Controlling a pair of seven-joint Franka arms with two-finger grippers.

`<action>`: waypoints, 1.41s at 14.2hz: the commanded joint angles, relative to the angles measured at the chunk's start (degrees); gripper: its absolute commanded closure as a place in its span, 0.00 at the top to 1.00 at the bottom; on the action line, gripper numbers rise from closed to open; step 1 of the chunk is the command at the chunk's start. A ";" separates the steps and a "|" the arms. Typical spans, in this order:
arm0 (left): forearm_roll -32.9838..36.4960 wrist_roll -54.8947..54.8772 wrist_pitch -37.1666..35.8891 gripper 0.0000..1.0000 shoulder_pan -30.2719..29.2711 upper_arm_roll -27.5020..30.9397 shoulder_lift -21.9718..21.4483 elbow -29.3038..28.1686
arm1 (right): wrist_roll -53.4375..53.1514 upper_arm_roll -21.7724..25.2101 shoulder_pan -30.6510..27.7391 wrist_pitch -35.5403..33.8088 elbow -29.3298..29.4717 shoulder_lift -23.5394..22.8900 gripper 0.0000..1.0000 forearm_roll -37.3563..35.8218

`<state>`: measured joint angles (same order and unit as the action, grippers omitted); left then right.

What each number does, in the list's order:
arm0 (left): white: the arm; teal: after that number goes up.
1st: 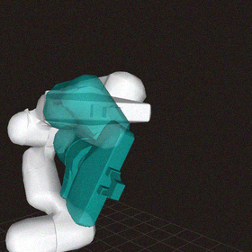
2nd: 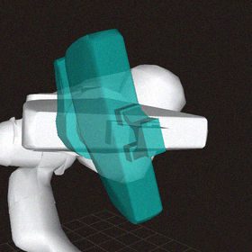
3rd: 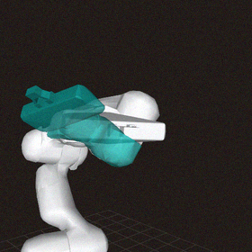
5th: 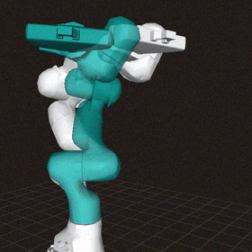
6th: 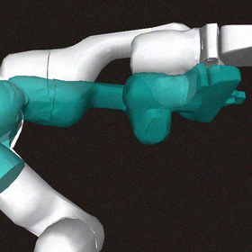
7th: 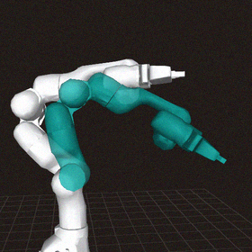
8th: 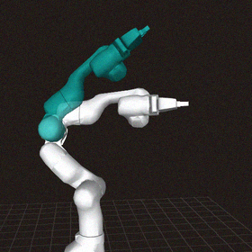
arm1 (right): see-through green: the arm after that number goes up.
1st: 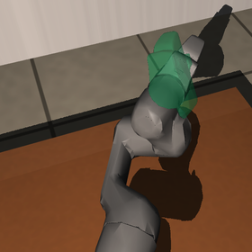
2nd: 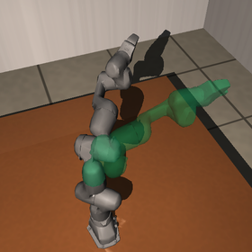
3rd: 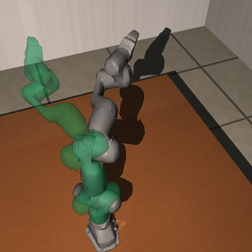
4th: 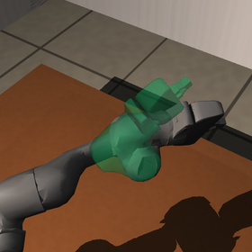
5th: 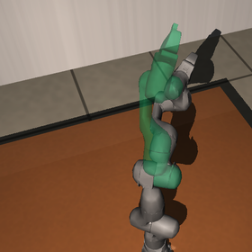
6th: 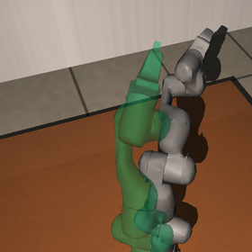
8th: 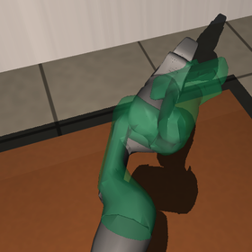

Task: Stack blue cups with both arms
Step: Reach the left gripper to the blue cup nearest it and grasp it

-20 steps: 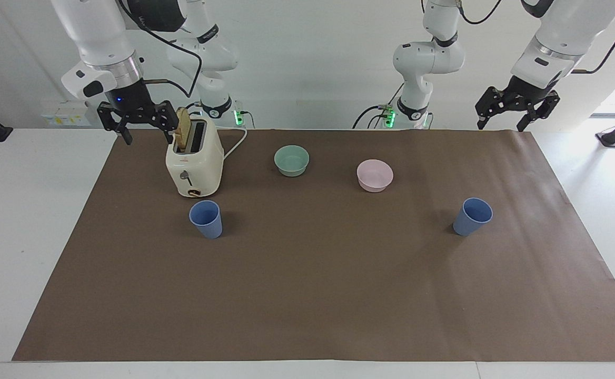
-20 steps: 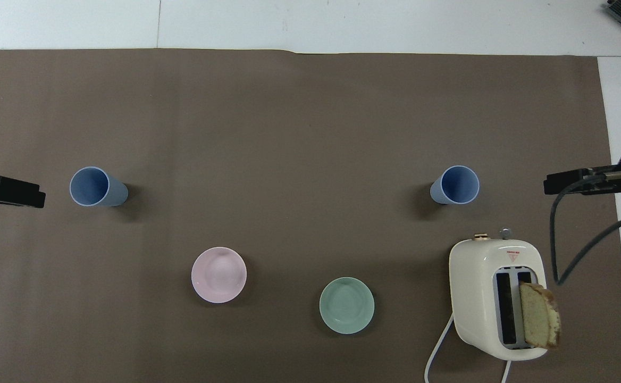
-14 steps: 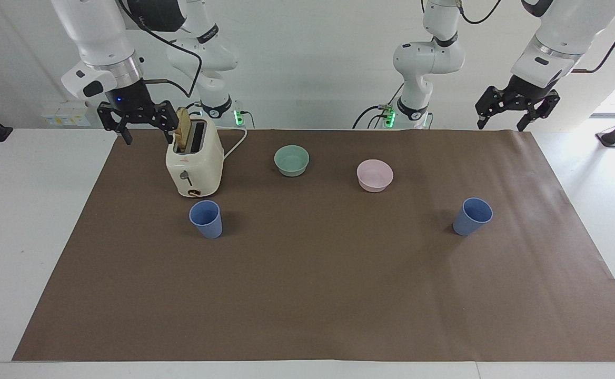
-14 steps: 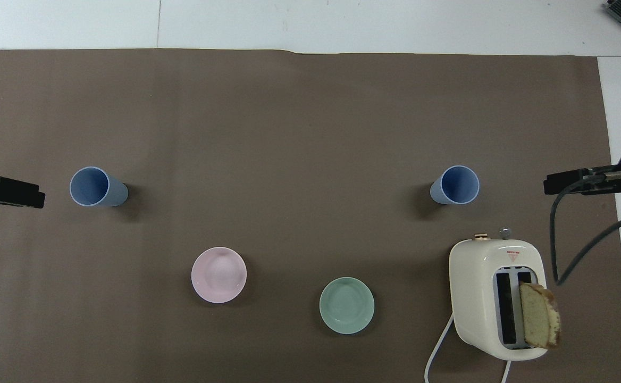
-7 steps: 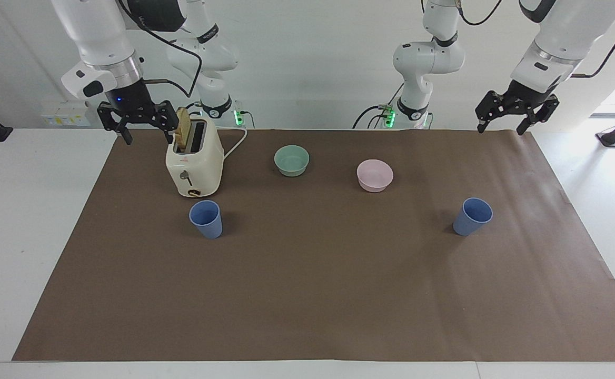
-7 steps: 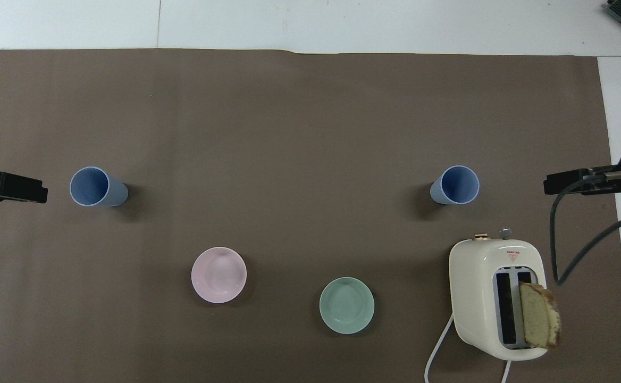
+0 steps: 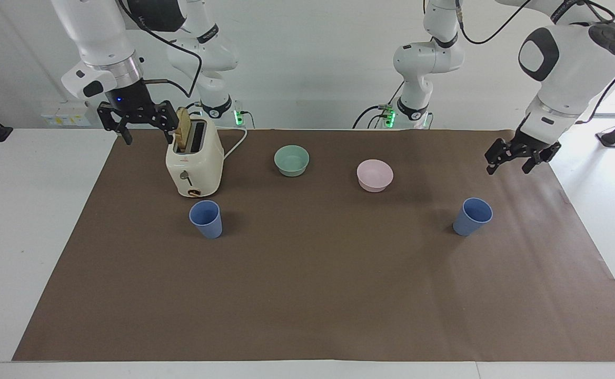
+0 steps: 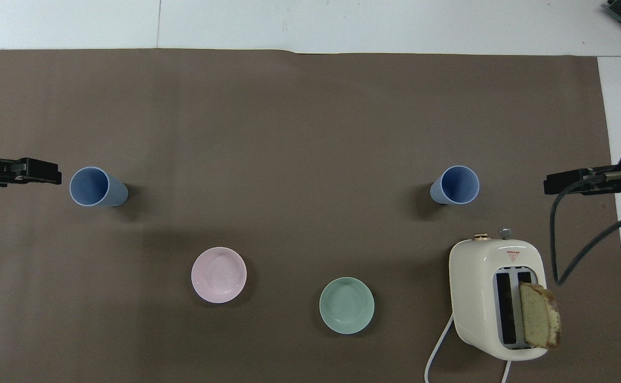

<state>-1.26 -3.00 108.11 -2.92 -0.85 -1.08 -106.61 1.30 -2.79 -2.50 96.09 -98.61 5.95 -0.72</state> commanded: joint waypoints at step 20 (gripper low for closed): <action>-6.12 0.88 14.43 0.00 -2.27 -0.47 9.86 -2.05 | -0.51 -0.55 -0.84 0.50 0.17 0.03 1.00 1.34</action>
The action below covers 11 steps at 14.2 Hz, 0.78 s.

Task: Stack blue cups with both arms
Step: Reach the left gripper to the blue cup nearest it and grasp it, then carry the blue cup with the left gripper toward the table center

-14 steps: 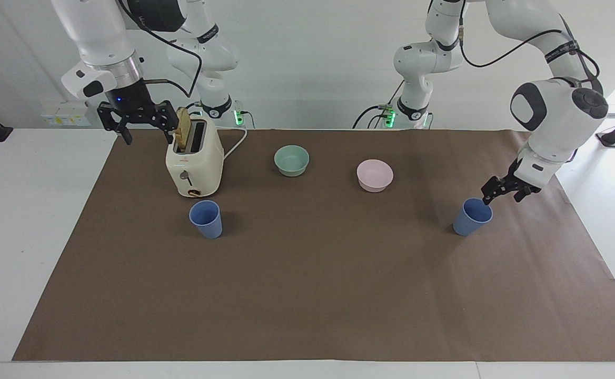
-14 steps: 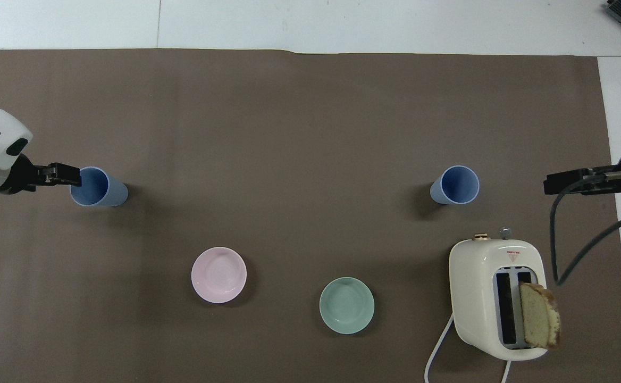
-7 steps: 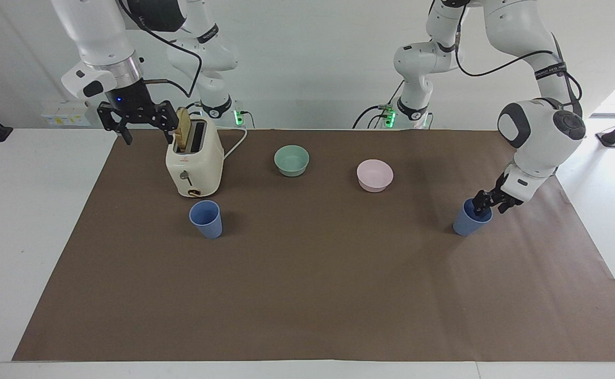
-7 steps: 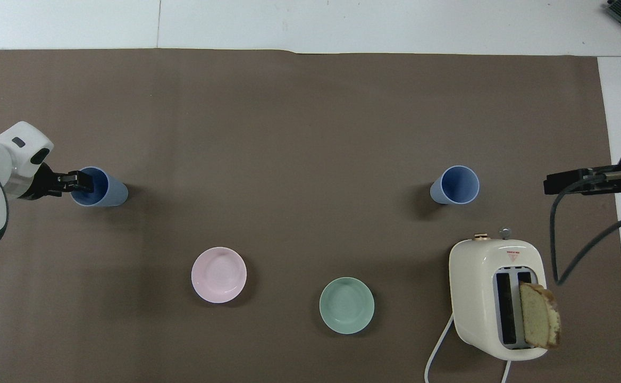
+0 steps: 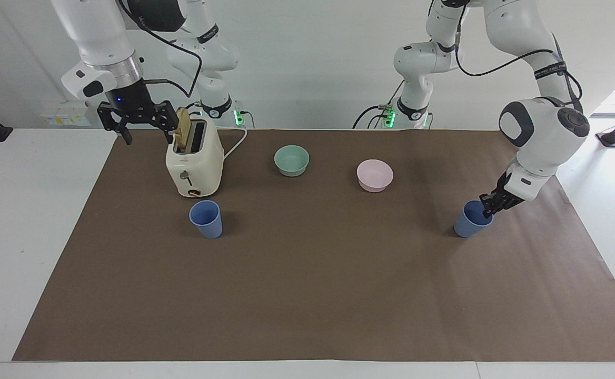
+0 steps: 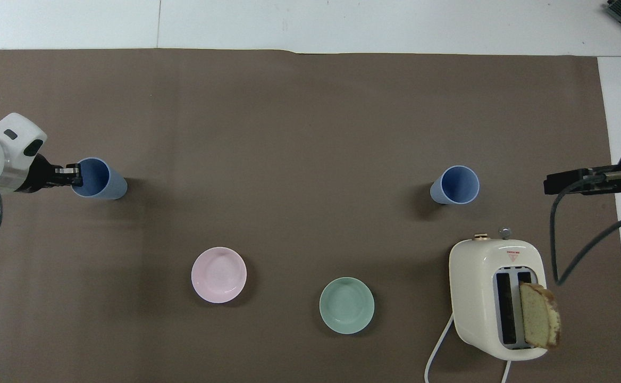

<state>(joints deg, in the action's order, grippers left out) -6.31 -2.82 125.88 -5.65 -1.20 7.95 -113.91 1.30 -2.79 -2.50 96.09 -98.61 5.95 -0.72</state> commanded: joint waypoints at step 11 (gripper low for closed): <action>4.63 42.68 -5.93 0.00 28.99 -0.65 2.76 13.01 | -0.51 -0.55 -0.84 0.41 0.17 0.03 1.00 1.34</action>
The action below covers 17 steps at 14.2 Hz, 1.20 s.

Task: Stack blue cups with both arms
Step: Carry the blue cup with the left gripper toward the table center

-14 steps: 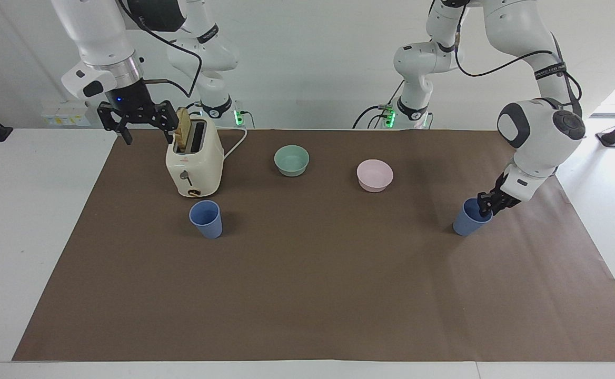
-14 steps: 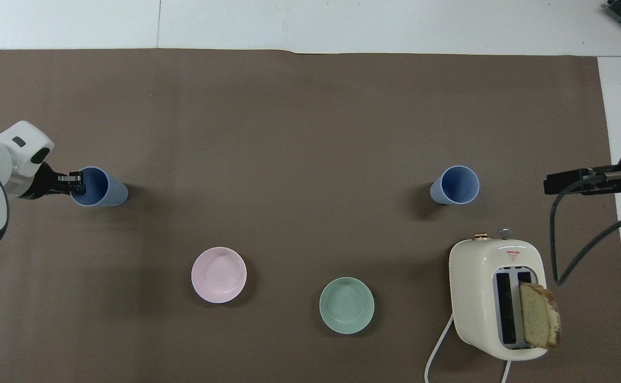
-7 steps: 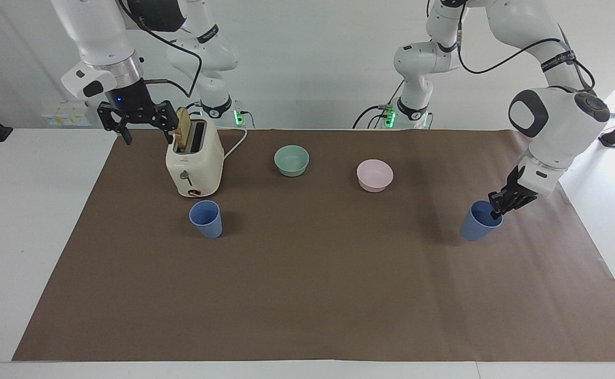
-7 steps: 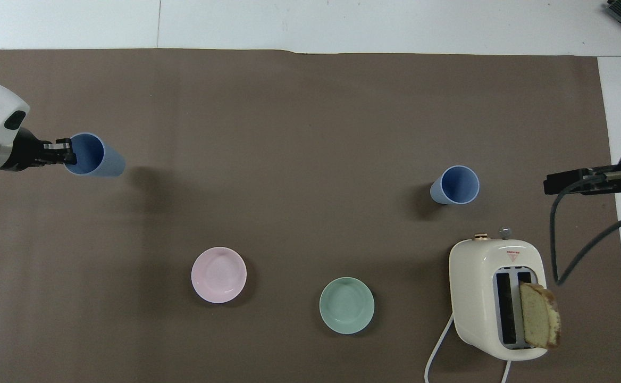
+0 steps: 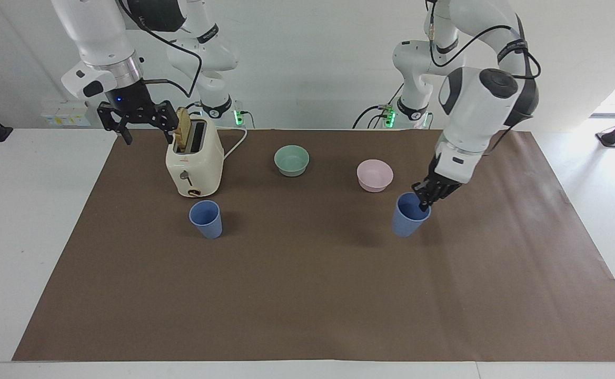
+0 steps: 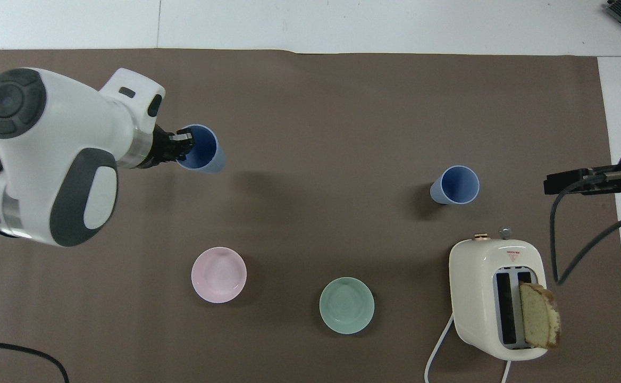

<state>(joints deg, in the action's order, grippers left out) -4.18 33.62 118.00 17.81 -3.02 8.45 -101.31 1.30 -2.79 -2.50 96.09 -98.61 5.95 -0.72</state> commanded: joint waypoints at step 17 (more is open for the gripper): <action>3.83 12.43 13.05 0.52 14.53 1.00 9.65 -2.41 | -0.51 -0.55 -0.84 0.41 0.17 0.03 1.00 1.34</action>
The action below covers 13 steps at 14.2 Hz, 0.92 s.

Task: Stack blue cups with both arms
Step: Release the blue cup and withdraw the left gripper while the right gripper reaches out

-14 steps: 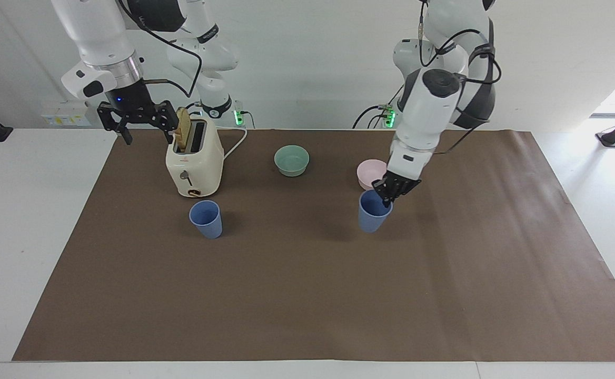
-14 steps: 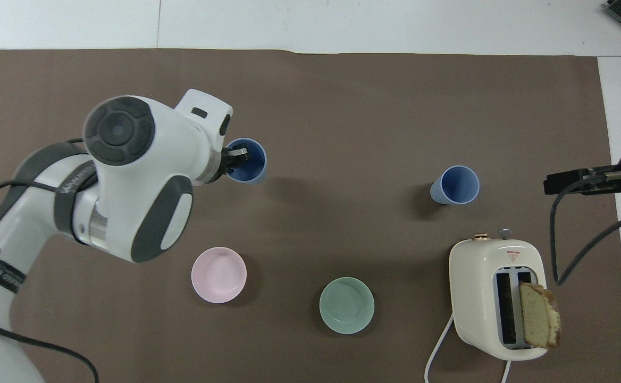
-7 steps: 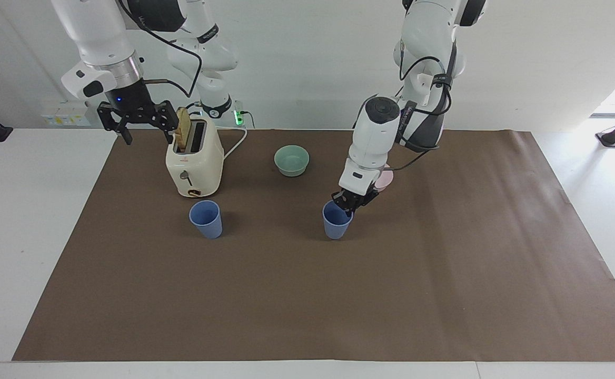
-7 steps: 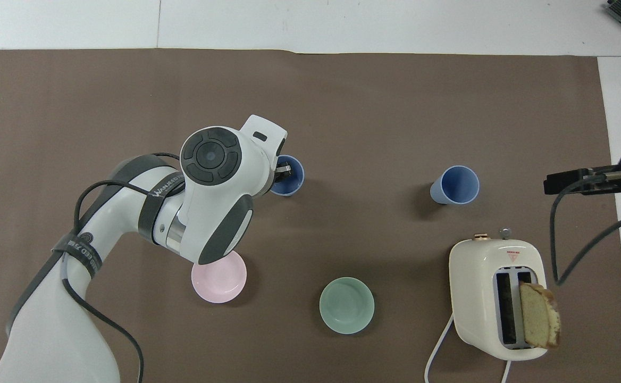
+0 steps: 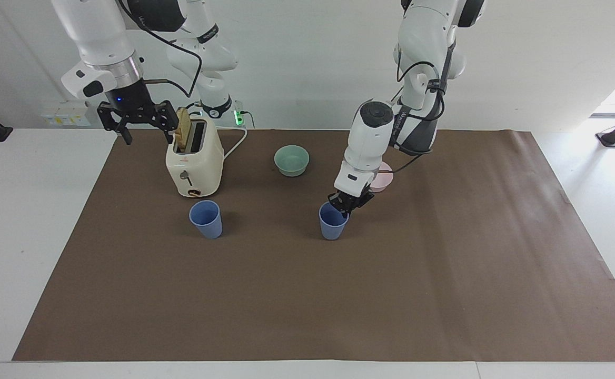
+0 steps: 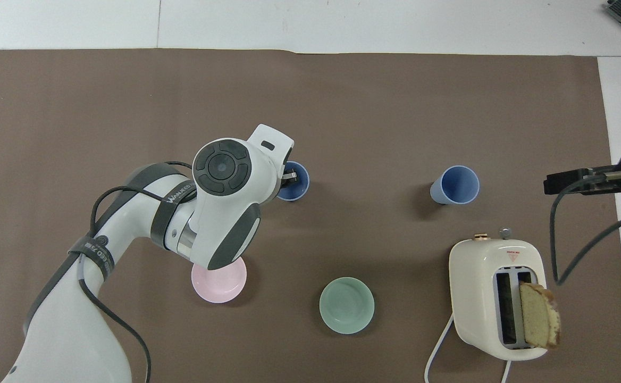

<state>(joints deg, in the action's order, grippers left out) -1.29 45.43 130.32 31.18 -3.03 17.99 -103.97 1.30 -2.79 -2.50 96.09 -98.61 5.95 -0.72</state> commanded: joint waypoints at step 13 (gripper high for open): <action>2.61 -21.94 -14.92 1.00 -14.02 1.80 -14.10 -2.55 | -0.15 -0.20 -1.46 1.81 -2.20 0.12 1.00 2.65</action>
<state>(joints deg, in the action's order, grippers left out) 0.74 28.21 116.29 20.13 -0.58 7.92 -102.23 1.30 -2.59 -2.95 96.11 -98.90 5.94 -0.37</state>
